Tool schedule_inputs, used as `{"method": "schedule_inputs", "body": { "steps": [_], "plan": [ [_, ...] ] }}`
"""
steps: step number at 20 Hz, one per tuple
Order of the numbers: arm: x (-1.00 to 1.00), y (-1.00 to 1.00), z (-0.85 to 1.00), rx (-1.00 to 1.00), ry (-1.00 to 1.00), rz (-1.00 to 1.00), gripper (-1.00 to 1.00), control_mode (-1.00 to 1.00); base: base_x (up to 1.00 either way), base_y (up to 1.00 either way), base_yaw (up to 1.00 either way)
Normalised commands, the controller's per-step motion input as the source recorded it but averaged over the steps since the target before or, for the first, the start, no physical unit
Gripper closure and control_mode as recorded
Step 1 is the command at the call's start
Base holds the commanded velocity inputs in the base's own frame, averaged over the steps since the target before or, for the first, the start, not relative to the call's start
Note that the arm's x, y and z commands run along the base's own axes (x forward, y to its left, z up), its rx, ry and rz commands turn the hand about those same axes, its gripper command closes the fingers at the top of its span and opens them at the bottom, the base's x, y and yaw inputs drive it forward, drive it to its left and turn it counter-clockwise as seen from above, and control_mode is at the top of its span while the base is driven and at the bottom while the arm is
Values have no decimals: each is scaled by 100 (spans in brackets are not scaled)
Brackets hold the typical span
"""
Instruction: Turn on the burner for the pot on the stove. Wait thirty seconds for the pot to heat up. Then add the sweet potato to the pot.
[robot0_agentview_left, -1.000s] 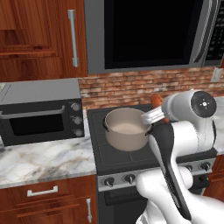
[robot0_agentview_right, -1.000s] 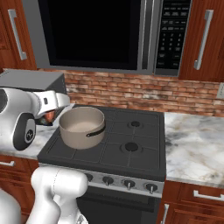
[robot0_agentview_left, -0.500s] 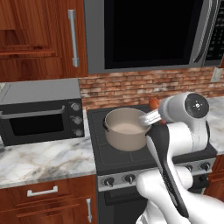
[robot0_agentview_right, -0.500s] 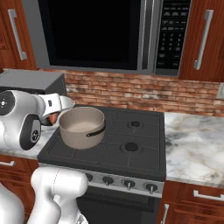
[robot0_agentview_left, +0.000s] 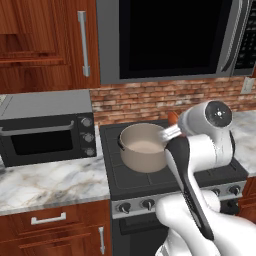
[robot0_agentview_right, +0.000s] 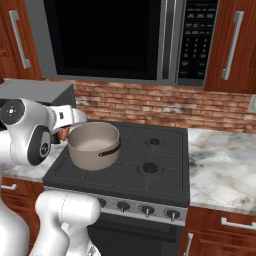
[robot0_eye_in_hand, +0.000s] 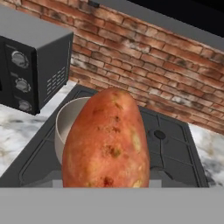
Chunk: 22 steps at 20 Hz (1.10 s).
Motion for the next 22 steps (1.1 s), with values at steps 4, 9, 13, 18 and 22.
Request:
{"method": "schedule_inputs", "body": {
  "steps": [4, 9, 13, 18, 22],
  "plan": [
    [28, 0, -14, 1, 1, 0, 100, -100, 0, 0, 0],
    [24, 0, -25, 2, 0, 0, 100, -100, 0, 0, 0],
    [27, 0, -32, 2, 0, 0, 100, -100, 0, 0, 0],
    [31, 0, -25, 2, 3, 0, 100, -100, 0, 0, 0],
    [20, 1, -4, 1, 10, -1, 100, -100, 0, 0, 0]
  ]
}}
